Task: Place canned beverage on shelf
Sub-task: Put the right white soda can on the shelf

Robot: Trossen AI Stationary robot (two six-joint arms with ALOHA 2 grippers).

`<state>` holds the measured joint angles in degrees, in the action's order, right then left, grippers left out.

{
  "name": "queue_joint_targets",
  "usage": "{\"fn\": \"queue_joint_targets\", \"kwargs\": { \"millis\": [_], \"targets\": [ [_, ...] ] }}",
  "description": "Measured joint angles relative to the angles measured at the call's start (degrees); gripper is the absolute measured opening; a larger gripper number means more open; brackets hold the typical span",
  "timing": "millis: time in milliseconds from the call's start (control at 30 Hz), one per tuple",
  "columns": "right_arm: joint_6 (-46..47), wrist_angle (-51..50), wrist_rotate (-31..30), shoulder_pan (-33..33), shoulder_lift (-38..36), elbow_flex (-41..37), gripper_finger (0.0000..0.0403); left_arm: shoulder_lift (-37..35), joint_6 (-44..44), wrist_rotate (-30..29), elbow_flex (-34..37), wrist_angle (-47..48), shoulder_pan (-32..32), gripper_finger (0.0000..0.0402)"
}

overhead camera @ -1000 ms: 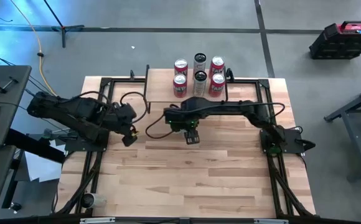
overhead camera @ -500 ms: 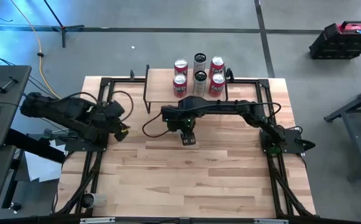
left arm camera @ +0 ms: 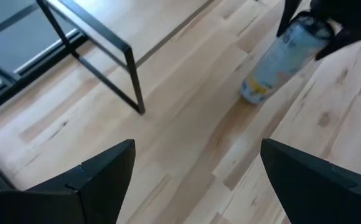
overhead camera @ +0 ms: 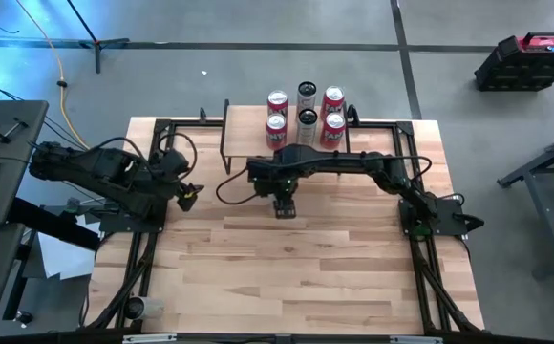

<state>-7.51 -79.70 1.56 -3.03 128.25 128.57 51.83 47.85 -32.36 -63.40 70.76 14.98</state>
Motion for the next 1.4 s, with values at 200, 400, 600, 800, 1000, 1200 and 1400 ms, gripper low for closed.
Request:
{"fn": "queue_joint_targets", "kwargs": {
  "millis": [200,400,600,800,1000,1200,1400],
  "targets": [
    [0.1,1.2,0.0,0.0,-0.2,0.0,0.032,0.0,-1.0,-0.5,0.0,-1.5,0.0,0.0337],
    [0.8,1.2,0.4,0.0,-0.2,0.0,0.0364,0.0,-1.1,-0.6,0.0,-1.7,0.0,0.0337],
    [1.7,1.1,1.1,0.1,-0.2,0.0,0.0368,0.0,-2.2,-0.5,0.0,-1.7,0.0,0.0337],
    [4.5,-2.8,-0.6,0.2,-1.0,2.1,0.0369,0.1,-7.6,1.3,0.0,-4.4,0.0,0.0337],
    [9.3,-8.0,-6.1,0.2,-3.6,4.9,0.0369,2.0,-20.0,0.9,0.0,-12.8,-0.8,0.0337],
    [17.4,-10.2,-9.9,2.3,-10.3,4.0,0.0369,6.4,-28.9,16.1,0.0,-21.7,-7.6,0.0337],
    [25.5,-10.3,-16.7,6.0,-17.8,3.9,0.0369,10.5,-40.4,28.2,0.0,-30.9,-15.1,0.0337]
  ]
}}
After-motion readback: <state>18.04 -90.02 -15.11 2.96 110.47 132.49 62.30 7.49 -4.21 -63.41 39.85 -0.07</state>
